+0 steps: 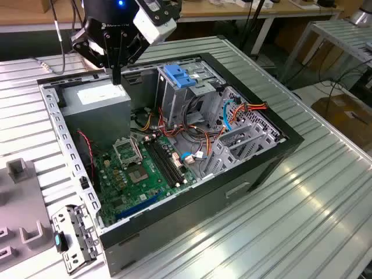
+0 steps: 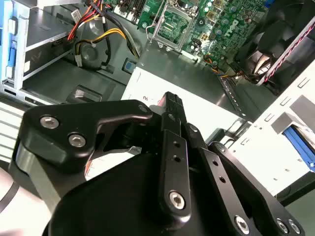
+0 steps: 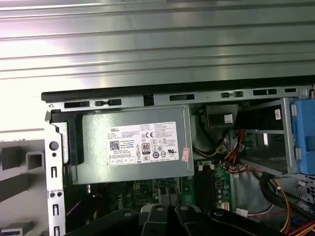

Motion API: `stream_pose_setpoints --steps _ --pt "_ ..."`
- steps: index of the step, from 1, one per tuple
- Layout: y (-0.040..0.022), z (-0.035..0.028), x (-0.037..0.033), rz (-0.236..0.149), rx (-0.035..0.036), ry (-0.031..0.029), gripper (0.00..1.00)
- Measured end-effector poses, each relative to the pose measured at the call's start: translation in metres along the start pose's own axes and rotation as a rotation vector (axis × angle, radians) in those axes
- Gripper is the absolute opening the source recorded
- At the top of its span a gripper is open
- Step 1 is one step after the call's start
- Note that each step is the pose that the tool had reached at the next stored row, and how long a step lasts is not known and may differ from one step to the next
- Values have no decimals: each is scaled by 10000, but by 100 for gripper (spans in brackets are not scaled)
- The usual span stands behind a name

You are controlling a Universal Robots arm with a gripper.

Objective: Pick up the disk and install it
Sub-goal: 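Reach for the disk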

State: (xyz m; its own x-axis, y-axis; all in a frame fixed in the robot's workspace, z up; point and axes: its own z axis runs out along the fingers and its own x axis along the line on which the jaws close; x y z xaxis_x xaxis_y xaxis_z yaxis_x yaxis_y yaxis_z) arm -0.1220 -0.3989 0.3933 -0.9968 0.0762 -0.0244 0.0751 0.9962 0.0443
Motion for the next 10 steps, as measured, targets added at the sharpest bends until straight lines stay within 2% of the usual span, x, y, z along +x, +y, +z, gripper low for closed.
stream_pose_setpoints --steps 4,10 --pt "-1 0 12 2 -1 0 11" --pt "-6 -2 89 0 -1 0 11"
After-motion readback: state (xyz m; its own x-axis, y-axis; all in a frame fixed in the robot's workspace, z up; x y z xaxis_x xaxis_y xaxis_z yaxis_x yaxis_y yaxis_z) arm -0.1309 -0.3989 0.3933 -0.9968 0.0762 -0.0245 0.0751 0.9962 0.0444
